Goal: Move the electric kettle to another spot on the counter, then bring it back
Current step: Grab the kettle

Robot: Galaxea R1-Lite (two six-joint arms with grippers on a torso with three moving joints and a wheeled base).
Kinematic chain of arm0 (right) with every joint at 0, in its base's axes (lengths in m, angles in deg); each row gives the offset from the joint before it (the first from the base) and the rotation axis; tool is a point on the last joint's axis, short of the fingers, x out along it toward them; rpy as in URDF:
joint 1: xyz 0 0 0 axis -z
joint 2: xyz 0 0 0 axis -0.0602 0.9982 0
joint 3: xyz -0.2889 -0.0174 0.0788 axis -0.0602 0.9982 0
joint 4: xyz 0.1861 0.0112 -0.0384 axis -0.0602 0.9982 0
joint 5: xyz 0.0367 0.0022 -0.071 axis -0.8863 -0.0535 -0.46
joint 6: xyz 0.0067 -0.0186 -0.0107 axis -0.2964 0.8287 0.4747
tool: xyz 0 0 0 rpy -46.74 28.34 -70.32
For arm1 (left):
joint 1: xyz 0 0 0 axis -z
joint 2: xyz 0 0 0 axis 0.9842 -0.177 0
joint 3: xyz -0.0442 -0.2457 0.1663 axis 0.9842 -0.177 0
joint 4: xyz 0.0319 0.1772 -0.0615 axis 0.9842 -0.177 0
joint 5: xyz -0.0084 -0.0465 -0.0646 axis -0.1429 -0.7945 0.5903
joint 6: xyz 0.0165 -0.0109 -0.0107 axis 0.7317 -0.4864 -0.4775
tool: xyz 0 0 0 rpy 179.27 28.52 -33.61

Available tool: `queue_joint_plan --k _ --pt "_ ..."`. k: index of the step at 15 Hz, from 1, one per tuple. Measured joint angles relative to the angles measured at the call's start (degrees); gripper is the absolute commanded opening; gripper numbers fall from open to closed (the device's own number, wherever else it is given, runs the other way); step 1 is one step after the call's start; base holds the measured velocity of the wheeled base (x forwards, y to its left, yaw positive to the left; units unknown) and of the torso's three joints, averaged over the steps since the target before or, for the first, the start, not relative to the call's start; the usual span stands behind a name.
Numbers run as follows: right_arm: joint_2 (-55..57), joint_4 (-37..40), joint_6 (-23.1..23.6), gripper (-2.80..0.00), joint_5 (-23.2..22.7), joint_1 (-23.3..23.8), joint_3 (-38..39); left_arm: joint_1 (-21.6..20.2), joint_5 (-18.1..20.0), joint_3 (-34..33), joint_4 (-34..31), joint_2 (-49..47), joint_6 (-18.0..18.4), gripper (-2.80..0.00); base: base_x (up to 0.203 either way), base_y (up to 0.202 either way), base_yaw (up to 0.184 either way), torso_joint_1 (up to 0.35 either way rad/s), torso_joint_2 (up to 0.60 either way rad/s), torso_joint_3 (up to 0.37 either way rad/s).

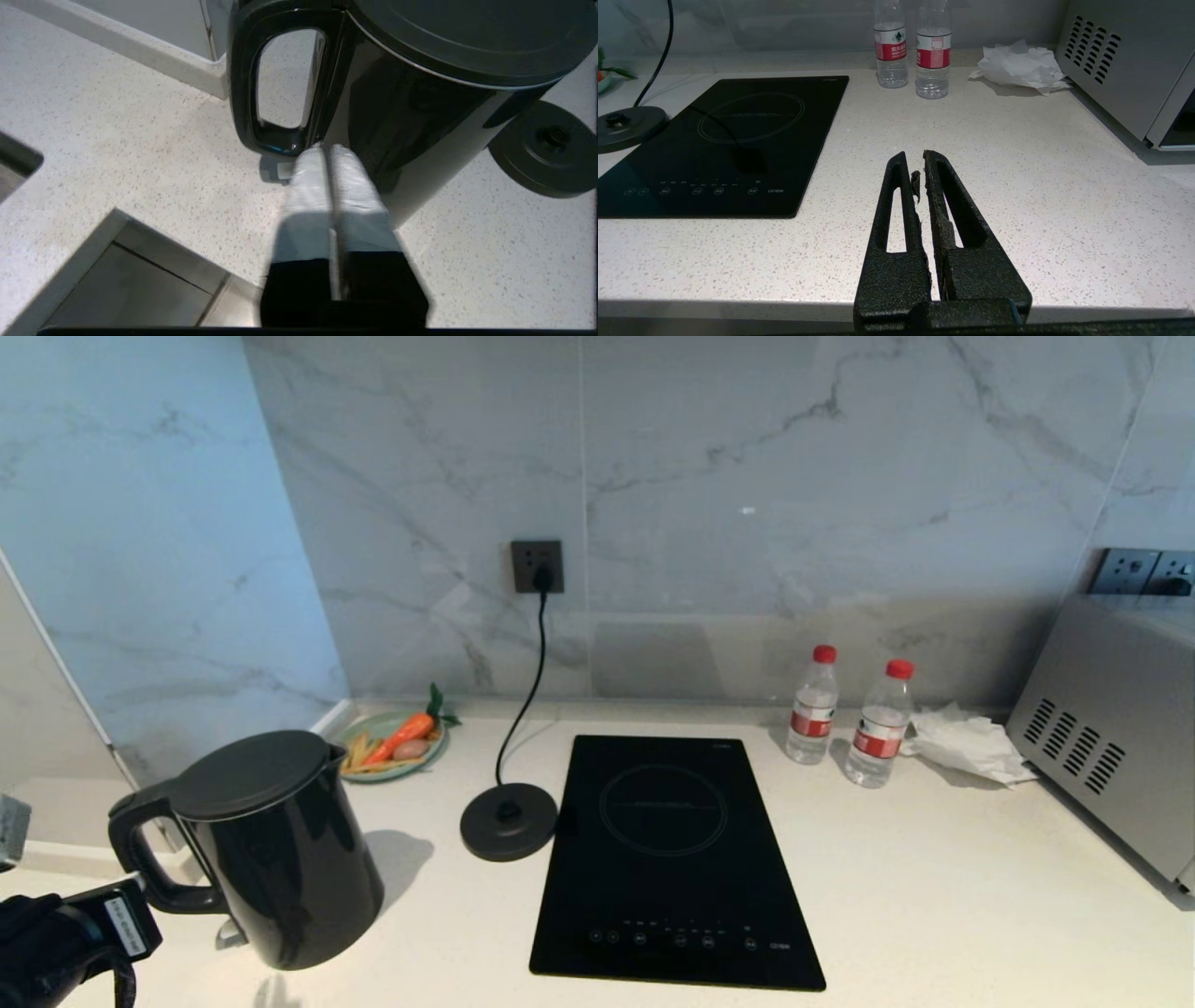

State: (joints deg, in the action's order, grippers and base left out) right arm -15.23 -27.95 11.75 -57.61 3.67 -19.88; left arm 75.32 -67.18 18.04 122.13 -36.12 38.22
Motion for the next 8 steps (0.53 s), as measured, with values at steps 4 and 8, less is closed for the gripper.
queue_joint_plan --k 4,8 --pt "0.0 -0.02 0.0 -2.8 0.02 0.0 0.0 0.16 -2.71 -1.01 13.63 -11.22 -1.46 0.0 0.0 0.0 0.0 0.0 0.0 0.0" --pt "0.0 -0.05 0.0 -2.8 0.02 0.0 0.0 -0.14 -3.11 -1.8 16.05 -14.33 -1.77 0.0 0.0 0.0 0.0 0.0 0.0 0.0"
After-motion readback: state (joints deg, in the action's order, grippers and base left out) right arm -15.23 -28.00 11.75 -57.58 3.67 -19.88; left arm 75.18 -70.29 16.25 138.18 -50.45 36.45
